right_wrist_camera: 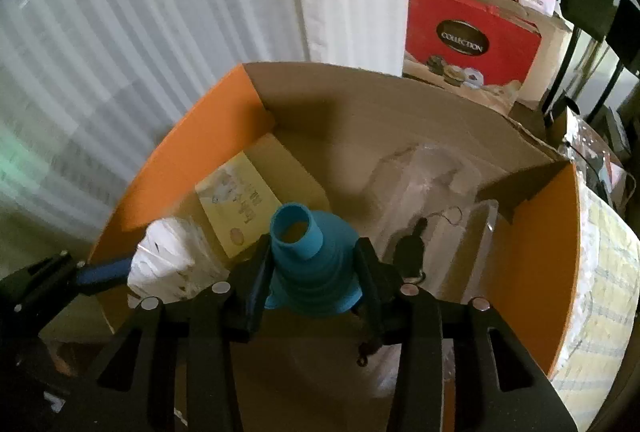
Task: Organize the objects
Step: 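Open both grippers to drop the shuttlecock and funnel into the box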
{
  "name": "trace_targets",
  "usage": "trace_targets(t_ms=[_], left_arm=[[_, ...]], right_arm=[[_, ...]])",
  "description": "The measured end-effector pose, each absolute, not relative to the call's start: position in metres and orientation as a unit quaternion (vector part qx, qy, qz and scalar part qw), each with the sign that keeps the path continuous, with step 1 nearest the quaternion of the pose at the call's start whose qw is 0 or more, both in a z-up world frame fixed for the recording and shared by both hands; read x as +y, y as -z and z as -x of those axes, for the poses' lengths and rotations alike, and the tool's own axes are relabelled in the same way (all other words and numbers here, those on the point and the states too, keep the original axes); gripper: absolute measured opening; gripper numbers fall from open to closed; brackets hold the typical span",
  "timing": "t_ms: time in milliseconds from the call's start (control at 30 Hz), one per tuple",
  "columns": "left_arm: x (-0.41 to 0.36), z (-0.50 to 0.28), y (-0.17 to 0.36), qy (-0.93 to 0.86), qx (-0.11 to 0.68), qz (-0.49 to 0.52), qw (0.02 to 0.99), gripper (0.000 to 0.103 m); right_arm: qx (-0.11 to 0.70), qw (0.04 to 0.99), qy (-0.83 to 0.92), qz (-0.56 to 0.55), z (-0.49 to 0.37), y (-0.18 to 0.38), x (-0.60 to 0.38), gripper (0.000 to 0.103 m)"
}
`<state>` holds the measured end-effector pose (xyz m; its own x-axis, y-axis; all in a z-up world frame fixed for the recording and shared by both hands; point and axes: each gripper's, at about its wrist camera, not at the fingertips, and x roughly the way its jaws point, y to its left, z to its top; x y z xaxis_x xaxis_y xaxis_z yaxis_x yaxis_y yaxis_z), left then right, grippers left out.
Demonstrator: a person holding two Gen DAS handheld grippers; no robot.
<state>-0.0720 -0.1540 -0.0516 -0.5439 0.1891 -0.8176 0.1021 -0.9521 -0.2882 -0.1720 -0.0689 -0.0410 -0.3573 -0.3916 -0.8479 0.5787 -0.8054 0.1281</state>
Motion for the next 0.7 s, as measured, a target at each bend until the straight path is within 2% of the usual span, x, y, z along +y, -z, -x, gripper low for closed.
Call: trace_targets(t_ms=[67,100,133,233,400,700], left_arm=[[-0.155,0.070,0.049,-0.866,-0.156,0.474,0.024,0.073],[-0.156,0.068,0.047,-0.868,-0.157,0.471,0.023,0.077],[-0.157,0.067,0.046,-0.869,-0.157,0.468,0.022,0.079],[-0.157,0.065,0.041,-0.872,-0.154,0.464,0.018,0.082],[-0.152,0.066,0.038,-0.872,-0.156,0.463,0.022,0.090],[-0.129,0.066,0.033,-0.877,-0.132,0.461,0.025,0.095]], right_arm=[[0.088,0.302,0.817,-0.483,0.174,0.041,-0.069,0.044],[0.084,0.304,0.816,-0.484,0.174,0.040,-0.068,0.047],[0.080,0.307,0.817,-0.481,0.174,0.037,-0.067,0.055],[0.071,0.308,0.826,-0.466,0.173,0.027,-0.061,0.065],[0.062,0.304,0.835,-0.455,0.169,0.011,-0.044,0.065],[0.073,0.278,0.850,-0.441,0.150,-0.006,-0.007,0.069]])
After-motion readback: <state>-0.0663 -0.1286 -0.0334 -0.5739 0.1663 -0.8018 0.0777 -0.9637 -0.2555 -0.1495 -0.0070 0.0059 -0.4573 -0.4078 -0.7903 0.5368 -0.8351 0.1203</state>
